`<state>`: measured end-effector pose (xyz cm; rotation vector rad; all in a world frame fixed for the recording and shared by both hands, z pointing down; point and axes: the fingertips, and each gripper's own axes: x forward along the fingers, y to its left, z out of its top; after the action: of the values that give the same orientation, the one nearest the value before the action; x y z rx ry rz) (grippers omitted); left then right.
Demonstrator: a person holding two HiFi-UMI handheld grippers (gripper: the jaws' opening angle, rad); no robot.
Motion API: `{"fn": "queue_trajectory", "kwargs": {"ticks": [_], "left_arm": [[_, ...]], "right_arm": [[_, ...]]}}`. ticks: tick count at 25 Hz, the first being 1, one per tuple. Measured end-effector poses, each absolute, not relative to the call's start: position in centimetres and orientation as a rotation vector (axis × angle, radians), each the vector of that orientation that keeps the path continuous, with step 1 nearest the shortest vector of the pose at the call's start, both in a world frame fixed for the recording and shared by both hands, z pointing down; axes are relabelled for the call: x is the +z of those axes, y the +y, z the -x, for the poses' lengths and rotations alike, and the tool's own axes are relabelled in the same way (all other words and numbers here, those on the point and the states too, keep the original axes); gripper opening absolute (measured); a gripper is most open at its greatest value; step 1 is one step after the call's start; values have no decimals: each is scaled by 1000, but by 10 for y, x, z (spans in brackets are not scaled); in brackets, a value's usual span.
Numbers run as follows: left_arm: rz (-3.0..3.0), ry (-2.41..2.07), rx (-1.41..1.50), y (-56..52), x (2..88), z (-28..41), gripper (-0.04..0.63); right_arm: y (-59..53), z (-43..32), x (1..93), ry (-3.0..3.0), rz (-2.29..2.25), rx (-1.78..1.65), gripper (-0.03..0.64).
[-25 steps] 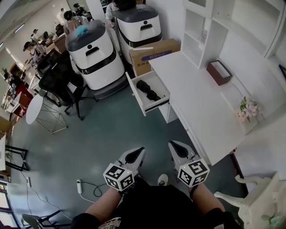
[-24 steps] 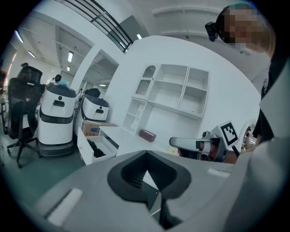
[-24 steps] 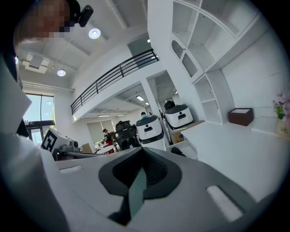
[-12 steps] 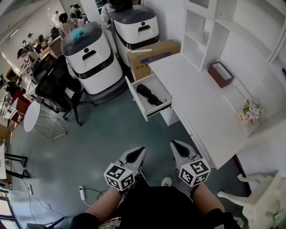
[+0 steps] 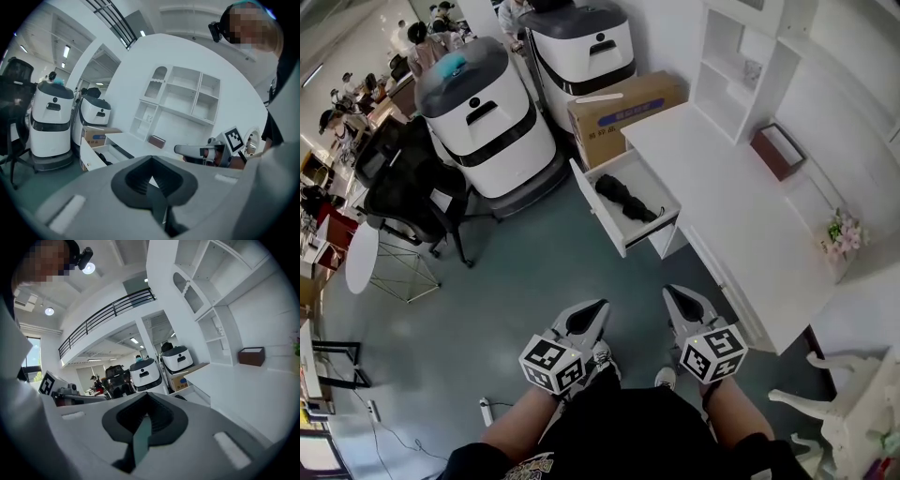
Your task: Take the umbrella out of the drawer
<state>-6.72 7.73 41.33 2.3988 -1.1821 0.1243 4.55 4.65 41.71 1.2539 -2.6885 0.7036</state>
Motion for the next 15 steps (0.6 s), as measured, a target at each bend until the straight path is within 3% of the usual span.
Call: {"fn": "queue_trajectory", "kwargs": {"ticks": [15], "left_arm": [[-2453,-1046,125,26,415,144,1]], "right_arm": [[8,26,421,-2603,-1424,679,28]]}}
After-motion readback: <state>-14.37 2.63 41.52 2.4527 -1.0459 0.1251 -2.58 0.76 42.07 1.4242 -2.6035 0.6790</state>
